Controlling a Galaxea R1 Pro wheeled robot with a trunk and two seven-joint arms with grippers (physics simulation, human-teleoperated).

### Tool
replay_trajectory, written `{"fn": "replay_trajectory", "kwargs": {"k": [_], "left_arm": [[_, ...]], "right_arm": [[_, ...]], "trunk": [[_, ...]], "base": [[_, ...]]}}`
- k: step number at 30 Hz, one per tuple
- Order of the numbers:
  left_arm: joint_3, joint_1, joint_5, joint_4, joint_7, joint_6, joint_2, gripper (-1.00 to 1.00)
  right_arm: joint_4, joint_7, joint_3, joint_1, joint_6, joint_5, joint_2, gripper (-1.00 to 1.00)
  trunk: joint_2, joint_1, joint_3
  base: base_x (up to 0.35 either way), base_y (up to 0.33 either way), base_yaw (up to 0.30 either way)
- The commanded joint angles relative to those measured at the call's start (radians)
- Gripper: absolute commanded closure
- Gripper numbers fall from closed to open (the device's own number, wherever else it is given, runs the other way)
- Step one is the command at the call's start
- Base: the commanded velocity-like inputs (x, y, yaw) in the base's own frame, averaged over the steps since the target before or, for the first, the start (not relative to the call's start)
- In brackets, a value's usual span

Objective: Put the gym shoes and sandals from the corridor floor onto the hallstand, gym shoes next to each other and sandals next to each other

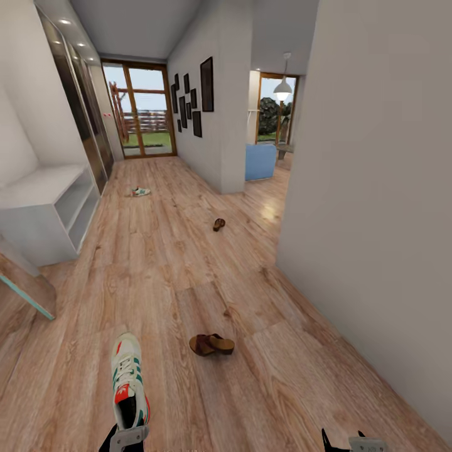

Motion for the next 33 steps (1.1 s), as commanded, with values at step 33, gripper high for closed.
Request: {"fn": "replay_trajectory", "kwargs": {"k": [33], "left_arm": [[0.003,-0.001,0.002,0.001,-0.001,-0.003,0.000,1.00]], "right_arm": [[0.000,0.000,-0.002,0.000,-0.003,0.000,0.000,-1.00]], "trunk": [[0.000,0.000,-0.001]], "base": [[0.016,-0.118,0.278]]}}
